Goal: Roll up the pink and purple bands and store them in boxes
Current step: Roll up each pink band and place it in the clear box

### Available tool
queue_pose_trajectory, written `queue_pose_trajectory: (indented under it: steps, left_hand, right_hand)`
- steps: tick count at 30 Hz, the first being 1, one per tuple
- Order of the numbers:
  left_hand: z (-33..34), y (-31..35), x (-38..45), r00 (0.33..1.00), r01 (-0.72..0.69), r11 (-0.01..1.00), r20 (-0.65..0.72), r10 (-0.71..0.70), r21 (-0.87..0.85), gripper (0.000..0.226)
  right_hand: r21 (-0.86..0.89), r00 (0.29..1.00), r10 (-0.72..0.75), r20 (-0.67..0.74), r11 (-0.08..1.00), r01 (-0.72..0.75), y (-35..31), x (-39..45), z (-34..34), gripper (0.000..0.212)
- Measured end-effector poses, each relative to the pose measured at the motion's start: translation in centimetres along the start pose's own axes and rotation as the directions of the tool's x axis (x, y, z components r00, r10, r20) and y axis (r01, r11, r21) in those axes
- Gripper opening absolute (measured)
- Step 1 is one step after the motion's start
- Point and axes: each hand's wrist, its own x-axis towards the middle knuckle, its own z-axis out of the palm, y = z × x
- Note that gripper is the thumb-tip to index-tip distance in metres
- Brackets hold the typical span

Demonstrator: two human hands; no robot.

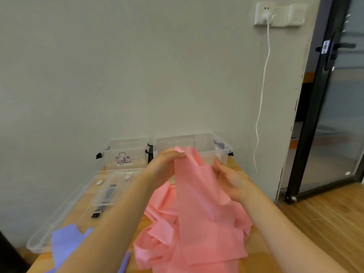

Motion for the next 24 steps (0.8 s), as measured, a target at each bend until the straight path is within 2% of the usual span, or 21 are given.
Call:
queue_pose_trajectory:
  steps: [2, 3, 5, 7, 9, 11, 13, 15, 16, 18, 19, 20, 22, 24]
  left_hand:
    - [0.2, 2.0, 0.9, 0.993, -0.069, 0.994, -0.086, 0.076, 0.078, 0.009]
    - [0.1, 3.0, 1.4, 0.984, -0.109, 0.990, -0.135, 0.120, 0.086, 0.011]
    - [0.0, 5.1, 2.0, 0.965, -0.185, 0.982, -0.183, 0.189, 0.039, 0.013]
    - [-0.2, 7.1, 2.3, 0.962, -0.224, 0.974, -0.165, 0.220, -0.009, 0.021]
    - [0.1, 8.7, 2.4, 0.961, -0.251, 0.967, -0.131, 0.245, -0.035, 0.026]
    - [0.7, 9.4, 2.1, 0.957, -0.259, 0.961, -0.157, 0.243, -0.094, 0.023]
    - [0.9, 8.8, 1.3, 0.957, -0.227, 0.954, -0.225, 0.180, -0.199, 0.018]
    - [0.4, 6.5, -0.3, 0.972, -0.140, 0.925, -0.226, 0.060, -0.354, 0.014]
    - [0.1, 4.9, -1.4, 0.983, -0.048, 0.907, -0.180, -0.031, -0.418, 0.018]
    - [-0.3, 1.1, -3.8, 0.968, 0.168, 0.868, -0.089, -0.235, -0.467, 0.039]
    - [-0.4, -1.0, -4.8, 0.942, 0.268, 0.840, -0.056, -0.332, -0.472, 0.050]
    - [-0.3, -3.0, -5.9, 0.912, 0.352, 0.805, -0.020, -0.410, -0.477, 0.056]
    - [-0.1, -6.1, -7.4, 0.854, 0.458, 0.757, -0.006, -0.521, -0.466, 0.054]
    - [0.2, -7.8, -8.1, 0.803, 0.525, 0.729, -0.028, -0.596, -0.440, 0.044]
  right_hand:
    - [0.111, 0.990, -0.118, -0.074, 0.986, 0.126, -2.7, 1.1, 1.9, 0.015]
    - [0.172, 0.978, -0.190, -0.090, 0.964, 0.204, -4.2, 1.5, 2.8, 0.012]
    - [0.234, 0.926, -0.366, -0.097, 0.895, 0.379, -7.0, 2.1, 4.2, 0.024]
    - [0.187, 0.883, -0.462, -0.080, 0.864, 0.468, -9.6, 1.8, 5.7, 0.025]
    - [0.114, 0.904, -0.426, -0.031, 0.897, 0.426, -11.5, 1.2, 7.2, 0.024]
    - [0.027, 0.950, -0.314, -0.005, 0.949, 0.314, -12.2, 0.6, 8.2, 0.028]
    - [-0.029, 0.974, -0.224, -0.013, 0.974, 0.224, -11.4, 0.2, 8.1, 0.026]
    - [-0.008, 0.980, -0.194, -0.041, 0.981, 0.194, -9.1, -0.5, 7.0, 0.023]
    - [0.037, 0.983, -0.179, -0.043, 0.983, 0.180, -7.6, -1.1, 6.3, 0.021]
    - [0.107, 0.986, -0.167, -0.025, 0.980, 0.168, -3.4, -2.9, 4.5, 0.010]
    - [0.131, 0.986, -0.165, -0.013, 0.978, 0.165, -1.2, -3.9, 3.8, 0.014]
    - [0.156, 0.988, -0.155, 0.009, 0.976, 0.152, 0.9, -4.9, 3.0, 0.033]
    - [0.241, 0.992, -0.112, 0.050, 0.966, 0.097, 4.5, -6.2, 1.4, 0.061]
    - [0.297, 0.994, -0.074, 0.079, 0.954, 0.048, 6.7, -7.4, 0.2, 0.067]
